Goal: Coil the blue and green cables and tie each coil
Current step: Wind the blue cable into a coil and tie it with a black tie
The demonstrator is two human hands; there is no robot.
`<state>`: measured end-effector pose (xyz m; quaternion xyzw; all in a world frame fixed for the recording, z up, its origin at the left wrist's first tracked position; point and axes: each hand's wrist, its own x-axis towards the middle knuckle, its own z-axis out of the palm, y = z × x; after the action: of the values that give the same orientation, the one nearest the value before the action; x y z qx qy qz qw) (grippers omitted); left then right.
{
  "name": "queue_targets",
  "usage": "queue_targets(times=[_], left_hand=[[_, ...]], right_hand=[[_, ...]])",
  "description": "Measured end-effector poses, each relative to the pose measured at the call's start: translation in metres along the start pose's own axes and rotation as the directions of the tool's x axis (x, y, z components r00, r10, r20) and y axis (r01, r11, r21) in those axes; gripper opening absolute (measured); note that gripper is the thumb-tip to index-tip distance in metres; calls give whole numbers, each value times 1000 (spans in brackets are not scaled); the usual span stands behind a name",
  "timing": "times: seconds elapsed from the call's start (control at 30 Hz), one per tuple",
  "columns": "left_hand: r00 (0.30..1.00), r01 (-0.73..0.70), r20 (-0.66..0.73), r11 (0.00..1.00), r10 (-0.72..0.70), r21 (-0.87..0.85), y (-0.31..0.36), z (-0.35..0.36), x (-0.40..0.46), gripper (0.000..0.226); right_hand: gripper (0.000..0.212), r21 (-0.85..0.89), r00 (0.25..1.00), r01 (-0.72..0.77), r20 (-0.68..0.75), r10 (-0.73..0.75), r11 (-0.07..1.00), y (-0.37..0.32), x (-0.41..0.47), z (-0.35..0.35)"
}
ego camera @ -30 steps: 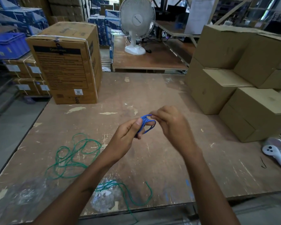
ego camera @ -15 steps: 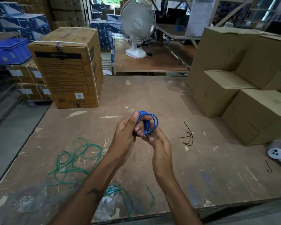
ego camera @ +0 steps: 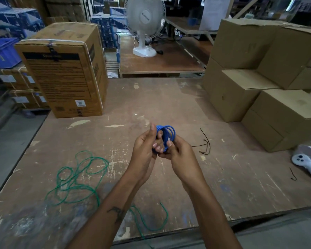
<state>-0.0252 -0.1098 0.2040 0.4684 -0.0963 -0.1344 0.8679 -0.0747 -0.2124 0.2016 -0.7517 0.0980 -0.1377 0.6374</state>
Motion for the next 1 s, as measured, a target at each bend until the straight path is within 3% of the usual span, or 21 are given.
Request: queue_targets(times=[0.13,0.23,0.33,0.47,0.57,0.67,0.73,0.87,0.93,1.0], left_hand=[[1000,13,-27,1000,-13,9,-8,-7,4,41],[999,-34,-40,996,37,80,-17,-6,0,39],[986,-105,-111,984,121,143,-30,3,-2,40],[963,-95,-237,982,132,160,-43,-1,9,60],[948,-80,-280,967,149,243,-49,-6,20,75],[922,-87,-325,930,211,357,-52,-2,27,57],[927,-85,-274,857,254,508,-58,-3,35,44],[956,-29,-209,778,204,627,-59,-13,55,23],[979,32,-181,814,91,581,-50,-11,58,30],[984,165,-156,786,-89,596,-40,-7,62,48]], right_hand=[[31,-15,996,-46,75,47,999,6,10,-10],[29,-46,997,-66,26,67,997,11,13,-10],[24,-211,998,-53,-40,46,976,17,20,-5],[21,-467,998,9,-52,-38,884,14,24,-2],[18,-495,1000,-8,-25,-5,869,13,22,4],[16,-500,999,38,8,-39,865,13,29,-2],[15,-526,996,78,15,-83,847,18,41,-12],[32,-698,973,214,93,-209,683,36,67,-34],[45,-751,942,332,236,-238,570,40,75,-43],[44,-740,890,454,360,-279,495,38,79,-50]])
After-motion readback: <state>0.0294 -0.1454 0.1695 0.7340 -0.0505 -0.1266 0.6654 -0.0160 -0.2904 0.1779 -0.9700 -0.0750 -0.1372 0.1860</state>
